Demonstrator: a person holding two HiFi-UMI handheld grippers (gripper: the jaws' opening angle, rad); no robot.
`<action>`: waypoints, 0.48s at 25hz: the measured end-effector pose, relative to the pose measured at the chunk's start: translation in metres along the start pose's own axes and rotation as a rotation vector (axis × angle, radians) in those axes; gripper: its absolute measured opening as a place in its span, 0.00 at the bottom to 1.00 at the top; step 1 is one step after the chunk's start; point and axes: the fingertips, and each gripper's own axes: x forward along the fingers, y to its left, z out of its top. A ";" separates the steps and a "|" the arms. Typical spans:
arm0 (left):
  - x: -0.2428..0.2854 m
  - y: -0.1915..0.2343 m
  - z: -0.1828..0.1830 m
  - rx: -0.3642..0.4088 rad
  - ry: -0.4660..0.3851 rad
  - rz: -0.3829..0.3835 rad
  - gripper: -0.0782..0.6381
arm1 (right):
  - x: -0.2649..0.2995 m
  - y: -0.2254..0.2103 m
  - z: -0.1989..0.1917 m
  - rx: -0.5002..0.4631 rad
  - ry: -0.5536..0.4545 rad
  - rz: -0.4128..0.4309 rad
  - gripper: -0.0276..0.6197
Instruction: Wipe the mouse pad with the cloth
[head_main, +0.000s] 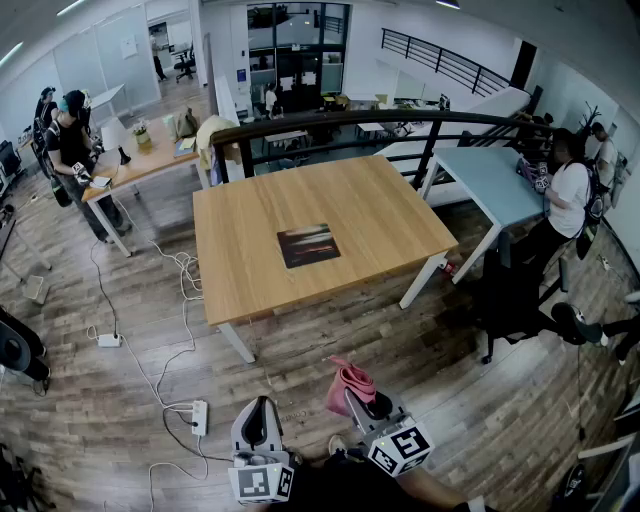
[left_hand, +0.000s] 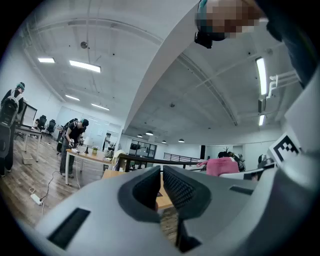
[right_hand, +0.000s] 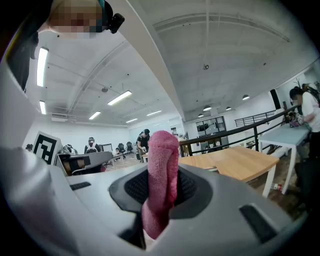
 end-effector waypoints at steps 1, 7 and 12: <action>0.000 -0.001 0.000 -0.002 0.000 -0.001 0.15 | -0.001 0.000 0.001 0.000 0.000 0.000 0.18; 0.003 -0.006 -0.001 -0.009 0.001 -0.010 0.15 | -0.002 -0.004 0.001 -0.005 -0.001 0.001 0.18; 0.007 -0.008 -0.004 -0.012 0.006 -0.010 0.15 | 0.000 -0.010 0.000 0.013 0.001 -0.003 0.18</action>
